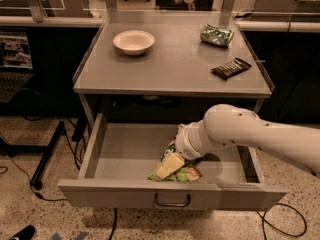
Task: Pick green rice chip bag from top drawer and place on counter
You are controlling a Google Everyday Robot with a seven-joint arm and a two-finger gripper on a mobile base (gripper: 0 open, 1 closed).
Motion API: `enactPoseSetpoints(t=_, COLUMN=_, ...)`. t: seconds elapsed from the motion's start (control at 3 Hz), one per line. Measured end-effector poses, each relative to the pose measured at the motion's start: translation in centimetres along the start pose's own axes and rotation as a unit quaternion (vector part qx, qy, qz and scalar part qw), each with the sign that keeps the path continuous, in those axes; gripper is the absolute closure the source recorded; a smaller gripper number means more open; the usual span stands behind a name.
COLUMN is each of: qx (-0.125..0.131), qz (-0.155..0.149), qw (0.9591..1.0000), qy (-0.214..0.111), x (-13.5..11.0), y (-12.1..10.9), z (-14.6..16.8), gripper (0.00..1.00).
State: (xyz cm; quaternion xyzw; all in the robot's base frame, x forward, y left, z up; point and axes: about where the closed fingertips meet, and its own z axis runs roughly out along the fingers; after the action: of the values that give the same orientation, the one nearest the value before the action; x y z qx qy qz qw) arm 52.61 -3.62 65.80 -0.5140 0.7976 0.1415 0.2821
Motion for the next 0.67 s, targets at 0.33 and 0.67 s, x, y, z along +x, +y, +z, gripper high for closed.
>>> enactPoseSetpoints(t=0.33, qx=0.011, qz=0.006, qw=0.9999, qy=0.002, x=0.60, y=-0.56, z=-0.32, gripper=0.00)
enactPoseSetpoints(t=0.67, qx=0.020, qz=0.009, qw=0.9998, qy=0.004, x=0.89, y=-1.51, z=0.05, gripper=0.00)
